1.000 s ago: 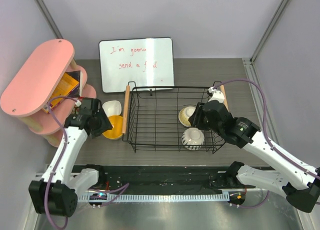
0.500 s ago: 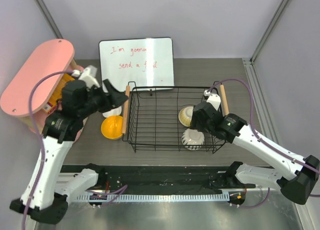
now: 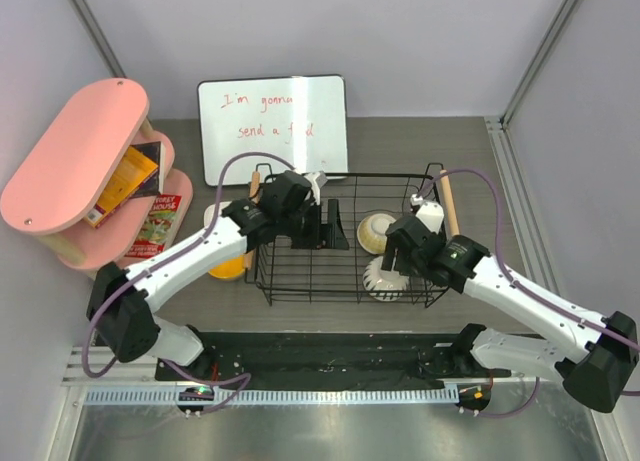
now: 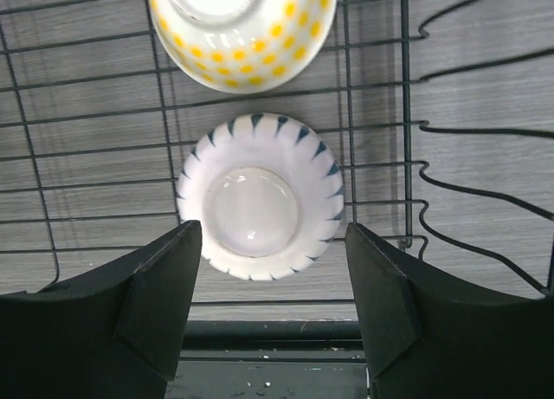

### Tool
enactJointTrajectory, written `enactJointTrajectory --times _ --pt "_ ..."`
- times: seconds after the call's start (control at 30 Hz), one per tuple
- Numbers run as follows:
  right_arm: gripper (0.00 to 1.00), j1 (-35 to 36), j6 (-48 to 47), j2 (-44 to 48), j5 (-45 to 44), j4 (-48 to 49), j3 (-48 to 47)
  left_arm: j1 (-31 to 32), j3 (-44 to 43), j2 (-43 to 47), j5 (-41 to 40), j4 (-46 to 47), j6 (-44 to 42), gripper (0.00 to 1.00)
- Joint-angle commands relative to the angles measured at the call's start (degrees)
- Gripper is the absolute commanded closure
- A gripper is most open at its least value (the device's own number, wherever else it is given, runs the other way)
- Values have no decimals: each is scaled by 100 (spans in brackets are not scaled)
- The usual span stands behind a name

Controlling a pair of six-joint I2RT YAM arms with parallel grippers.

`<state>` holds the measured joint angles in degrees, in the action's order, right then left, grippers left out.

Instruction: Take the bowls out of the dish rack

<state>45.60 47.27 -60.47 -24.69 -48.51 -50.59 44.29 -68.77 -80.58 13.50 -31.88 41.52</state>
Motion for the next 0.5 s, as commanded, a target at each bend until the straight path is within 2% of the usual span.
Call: enactJointTrajectory --times 0.0,0.17,0.33,0.47 --pt "27 -60 248 299 -81 87 259 70 145 -256 495 972 243 24" --pt "27 -192 160 150 437 640 690 281 31 -871 1066 1509 383 24" --pt "27 -219 99 -193 614 852 884 466 -268 -1557 1111 1571 392 24" --pt "28 -227 90 -141 579 870 919 519 -40 -1882 1120 1930 602 22"
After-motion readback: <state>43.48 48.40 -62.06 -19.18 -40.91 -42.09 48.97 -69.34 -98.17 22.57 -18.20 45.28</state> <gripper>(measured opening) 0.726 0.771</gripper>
